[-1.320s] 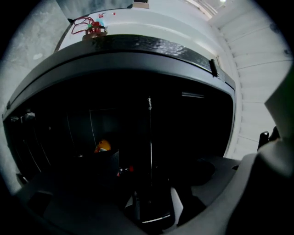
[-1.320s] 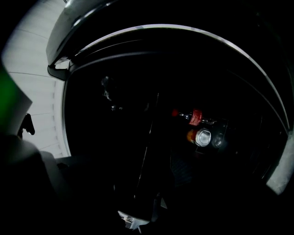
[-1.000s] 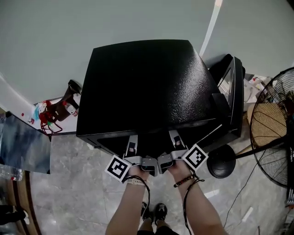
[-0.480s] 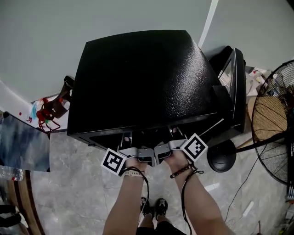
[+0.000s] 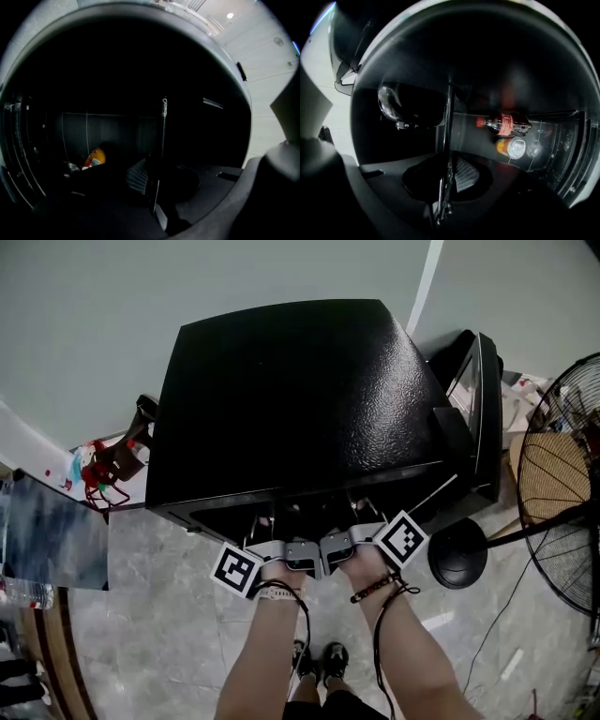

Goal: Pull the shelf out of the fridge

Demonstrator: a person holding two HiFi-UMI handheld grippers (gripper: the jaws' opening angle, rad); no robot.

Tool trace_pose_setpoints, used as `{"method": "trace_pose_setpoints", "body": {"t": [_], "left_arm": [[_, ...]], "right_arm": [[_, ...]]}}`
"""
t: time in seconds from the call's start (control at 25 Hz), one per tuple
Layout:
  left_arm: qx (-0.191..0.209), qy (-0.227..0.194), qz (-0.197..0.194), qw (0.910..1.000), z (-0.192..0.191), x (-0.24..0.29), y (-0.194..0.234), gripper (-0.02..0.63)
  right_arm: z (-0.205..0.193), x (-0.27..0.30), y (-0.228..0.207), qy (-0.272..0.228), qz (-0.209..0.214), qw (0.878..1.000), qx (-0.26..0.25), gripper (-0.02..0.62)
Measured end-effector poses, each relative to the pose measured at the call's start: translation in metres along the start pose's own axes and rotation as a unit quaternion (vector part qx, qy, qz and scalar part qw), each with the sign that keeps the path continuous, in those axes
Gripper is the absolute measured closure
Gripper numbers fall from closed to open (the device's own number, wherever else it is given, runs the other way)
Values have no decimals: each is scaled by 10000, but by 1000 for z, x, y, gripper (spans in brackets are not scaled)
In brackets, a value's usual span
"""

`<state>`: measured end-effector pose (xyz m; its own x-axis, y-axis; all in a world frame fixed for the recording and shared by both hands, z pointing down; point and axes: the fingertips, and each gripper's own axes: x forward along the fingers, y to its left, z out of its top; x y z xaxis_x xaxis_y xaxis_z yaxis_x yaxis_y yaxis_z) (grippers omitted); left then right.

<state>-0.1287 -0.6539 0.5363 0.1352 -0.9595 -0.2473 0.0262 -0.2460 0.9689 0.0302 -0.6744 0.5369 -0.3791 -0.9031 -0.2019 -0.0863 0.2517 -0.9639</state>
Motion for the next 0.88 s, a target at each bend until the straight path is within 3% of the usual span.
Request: {"method": "trace_pose_setpoints", "body": {"t": [0.88], "left_arm": [[-9, -83, 68, 9999, -13, -54, -9, 583]], "right_arm": [[-14, -51, 8, 43, 3, 9999, 158, 558]]}}
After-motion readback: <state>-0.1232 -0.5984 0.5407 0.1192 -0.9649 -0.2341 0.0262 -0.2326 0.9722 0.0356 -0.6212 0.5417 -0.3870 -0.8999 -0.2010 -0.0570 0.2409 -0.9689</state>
